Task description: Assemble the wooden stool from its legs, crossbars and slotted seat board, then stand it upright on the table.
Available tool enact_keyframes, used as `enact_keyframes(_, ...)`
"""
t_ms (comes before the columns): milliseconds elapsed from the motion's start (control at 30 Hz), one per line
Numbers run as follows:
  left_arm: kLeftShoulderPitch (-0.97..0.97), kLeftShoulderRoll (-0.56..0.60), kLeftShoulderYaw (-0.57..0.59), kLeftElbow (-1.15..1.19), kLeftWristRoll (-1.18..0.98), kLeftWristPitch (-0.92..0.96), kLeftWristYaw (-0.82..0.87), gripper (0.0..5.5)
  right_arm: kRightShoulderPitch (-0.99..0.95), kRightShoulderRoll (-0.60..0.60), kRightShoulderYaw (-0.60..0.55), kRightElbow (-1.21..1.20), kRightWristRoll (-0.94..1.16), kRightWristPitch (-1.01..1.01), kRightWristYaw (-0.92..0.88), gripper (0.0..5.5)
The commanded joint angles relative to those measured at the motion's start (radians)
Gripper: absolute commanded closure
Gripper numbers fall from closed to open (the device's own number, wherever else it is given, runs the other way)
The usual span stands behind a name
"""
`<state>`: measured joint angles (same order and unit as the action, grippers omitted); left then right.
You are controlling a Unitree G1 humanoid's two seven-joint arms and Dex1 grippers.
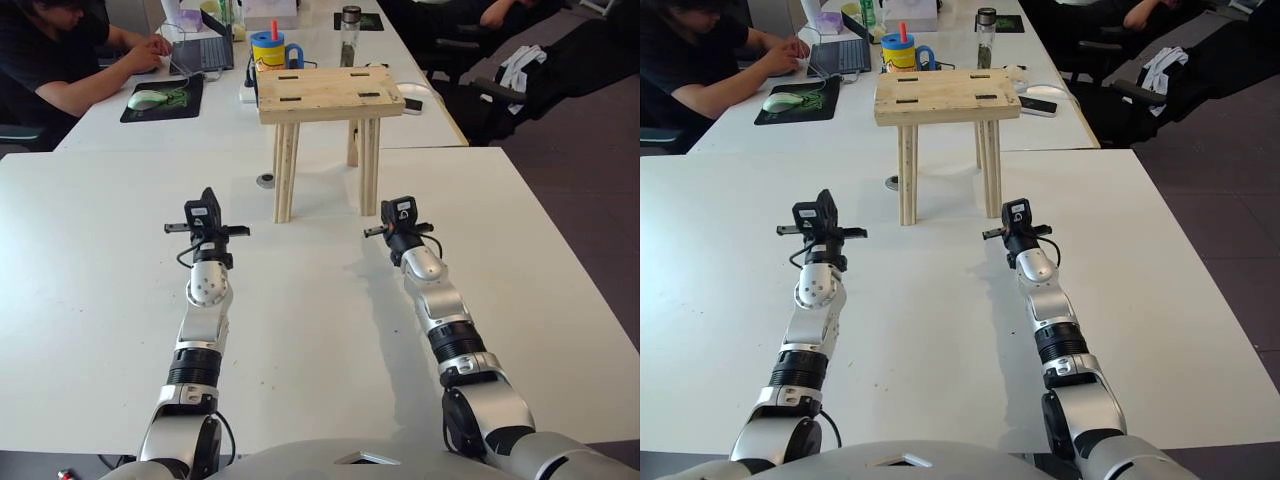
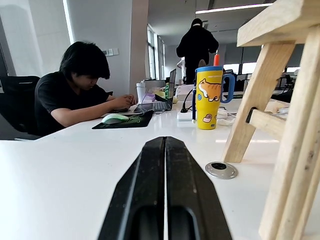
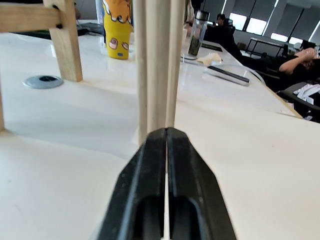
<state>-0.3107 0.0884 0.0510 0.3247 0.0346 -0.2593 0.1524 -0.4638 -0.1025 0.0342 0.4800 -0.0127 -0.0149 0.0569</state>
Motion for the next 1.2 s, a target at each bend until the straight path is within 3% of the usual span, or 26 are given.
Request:
enact_keyframes(33,-0.012,-0.009,-0.012,0.010,-0.012,-0.023,-0.048,5.49,-0.013,0.027,-0.013,0.013,-0.003,-0.050,-0.030,5.50)
enact_keyframes(333,-0.012,-0.021,-0.030,0.054,-0.062,-0.017,-0.182,5.49,-0.061,0.038,-0.022,0.101,-0.002,-0.084,-0.014,5.50)
enact_keyframes(1200,-0.060,-0.053,-0.032,0.197,-0.073,-0.065,-0.267,5.49,-0.140,0.069,-0.044,0.241,0.016,-0.143,0.023,5.50)
